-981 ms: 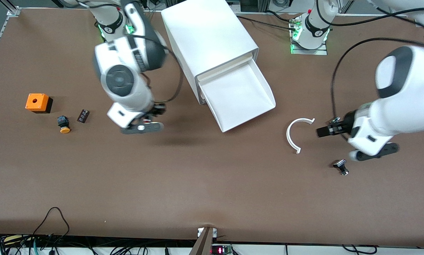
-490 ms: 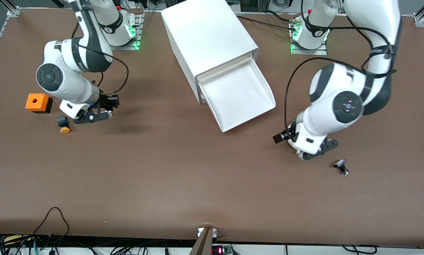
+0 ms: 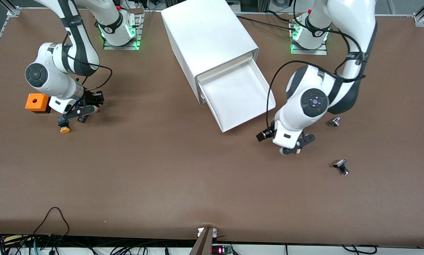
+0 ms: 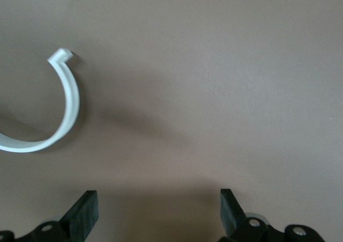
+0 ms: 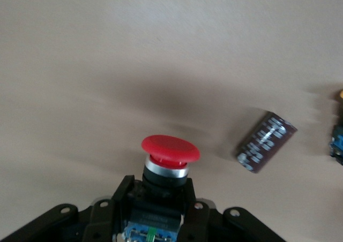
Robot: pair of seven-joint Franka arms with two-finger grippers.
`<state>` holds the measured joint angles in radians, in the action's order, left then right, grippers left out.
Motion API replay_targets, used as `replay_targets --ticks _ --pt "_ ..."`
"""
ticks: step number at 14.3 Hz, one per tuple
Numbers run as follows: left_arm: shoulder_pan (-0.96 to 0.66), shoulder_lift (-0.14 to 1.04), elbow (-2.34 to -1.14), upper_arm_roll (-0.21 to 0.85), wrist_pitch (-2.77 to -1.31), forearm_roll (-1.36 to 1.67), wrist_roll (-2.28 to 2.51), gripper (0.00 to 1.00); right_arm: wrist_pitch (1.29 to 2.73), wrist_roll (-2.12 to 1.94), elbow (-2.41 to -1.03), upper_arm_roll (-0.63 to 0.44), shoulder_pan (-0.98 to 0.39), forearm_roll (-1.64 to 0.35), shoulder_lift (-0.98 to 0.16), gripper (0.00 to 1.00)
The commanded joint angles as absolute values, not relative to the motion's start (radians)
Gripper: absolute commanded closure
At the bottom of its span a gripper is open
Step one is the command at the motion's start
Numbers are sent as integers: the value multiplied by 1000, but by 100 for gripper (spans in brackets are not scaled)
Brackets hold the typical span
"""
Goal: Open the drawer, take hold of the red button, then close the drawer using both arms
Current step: 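Place the red button by the orange box while the left gripper pushes drawer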
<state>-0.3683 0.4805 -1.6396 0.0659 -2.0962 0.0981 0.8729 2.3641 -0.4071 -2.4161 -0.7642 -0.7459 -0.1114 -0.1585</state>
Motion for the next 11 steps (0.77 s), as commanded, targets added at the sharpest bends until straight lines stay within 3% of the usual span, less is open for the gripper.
replay_targets --ticks 1,3,5,6,7,8,9,11 --pt "-402 465 -1704 63 -2166 69 908 0 2442 -454 -2447 -765 -733 -121 -199 78" --pt "-428 465 -1739 63 -2203 67 916 0 2489 -456 -2474 -765 -733 -123 -216 77" --pt "-449 463 -1785 61 -2258 67 937 0 2525 -456 -2491 -765 -733 -127 -227 69" --pt "-452 462 -1798 61 -2269 66 942 0 2525 -456 -2491 -765 -733 -129 -230 53" --pt "-459 462 -1801 61 -2269 66 942 0 2525 -456 -2491 -765 -733 -139 -232 31" --pt "-466 462 -1804 61 -2270 67 943 0 2523 -456 -2491 -765 -733 -147 -232 16" --pt "-477 462 -1815 61 -2272 67 948 0 2520 -454 -2490 -764 -733 -149 -229 6" --pt "-494 456 -1831 61 -2272 66 963 0 2508 -454 -2482 -762 -735 -149 -204 2"
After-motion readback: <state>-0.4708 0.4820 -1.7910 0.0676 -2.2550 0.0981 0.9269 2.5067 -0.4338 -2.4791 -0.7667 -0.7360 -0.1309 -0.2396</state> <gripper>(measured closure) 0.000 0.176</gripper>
